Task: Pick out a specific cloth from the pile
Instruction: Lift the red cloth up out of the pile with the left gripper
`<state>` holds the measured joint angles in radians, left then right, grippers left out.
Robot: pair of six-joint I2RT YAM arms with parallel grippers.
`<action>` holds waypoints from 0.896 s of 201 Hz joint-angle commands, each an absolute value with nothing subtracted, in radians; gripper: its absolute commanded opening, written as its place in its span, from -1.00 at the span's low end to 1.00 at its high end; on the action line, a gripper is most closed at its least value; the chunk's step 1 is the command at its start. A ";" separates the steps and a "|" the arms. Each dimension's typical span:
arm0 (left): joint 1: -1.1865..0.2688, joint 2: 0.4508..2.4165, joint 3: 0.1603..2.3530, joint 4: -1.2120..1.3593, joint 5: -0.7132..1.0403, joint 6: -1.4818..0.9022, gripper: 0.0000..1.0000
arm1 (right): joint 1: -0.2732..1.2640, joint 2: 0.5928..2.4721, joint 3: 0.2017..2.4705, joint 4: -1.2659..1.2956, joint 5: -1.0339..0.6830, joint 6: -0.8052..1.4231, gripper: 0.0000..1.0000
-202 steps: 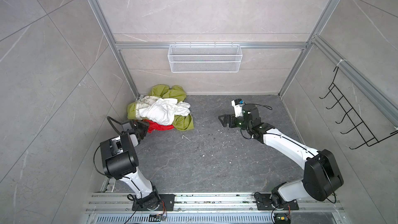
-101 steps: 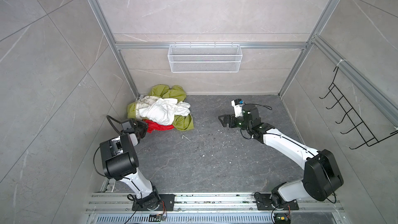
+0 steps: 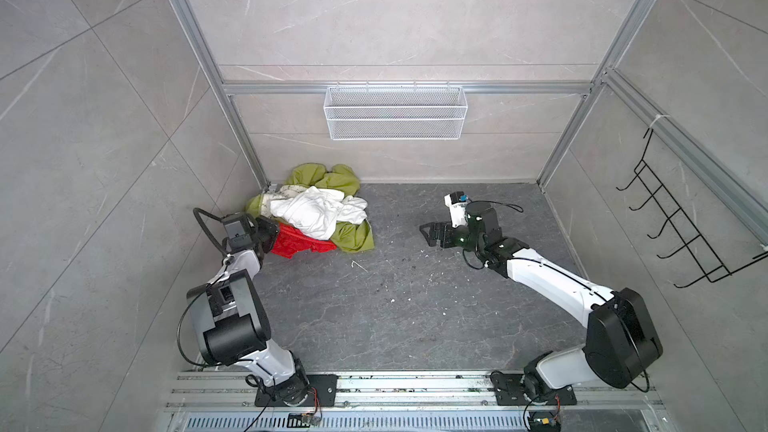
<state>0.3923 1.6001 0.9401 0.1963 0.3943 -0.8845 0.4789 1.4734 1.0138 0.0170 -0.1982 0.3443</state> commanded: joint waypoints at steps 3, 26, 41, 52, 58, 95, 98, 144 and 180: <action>0.393 1.533 0.999 0.197 0.399 -0.859 -1.00 | 0.490 1.454 1.047 -0.001 -0.187 0.331 0.99; 0.393 1.519 1.024 0.179 0.404 -0.861 -1.00 | 0.494 1.454 1.057 -0.002 -0.187 0.327 0.99; 0.391 1.506 1.038 0.161 0.406 -0.861 -1.00 | 0.497 1.453 1.058 -0.001 -0.187 0.324 0.99; 0.391 1.494 1.047 0.151 0.408 -0.858 -1.00 | 0.498 1.453 1.058 0.001 -0.186 0.323 0.99; 0.391 1.488 1.050 0.144 0.408 -0.858 -1.00 | 0.500 1.451 1.057 0.004 -0.183 0.322 0.99; 0.390 1.432 1.055 0.095 0.412 -0.836 -1.00 | 0.509 1.444 1.053 0.008 -0.171 0.316 0.99; 0.390 1.427 1.053 0.091 0.410 -0.834 -1.00 | 0.509 1.442 1.053 0.009 -0.171 0.315 0.99; 0.390 1.351 1.046 0.050 0.391 -0.810 -1.00 | 0.519 1.443 1.054 0.008 -0.170 0.311 0.99; 0.390 1.334 1.080 0.032 0.391 -0.808 -1.00 | 0.529 1.442 1.056 0.006 -0.169 0.310 0.99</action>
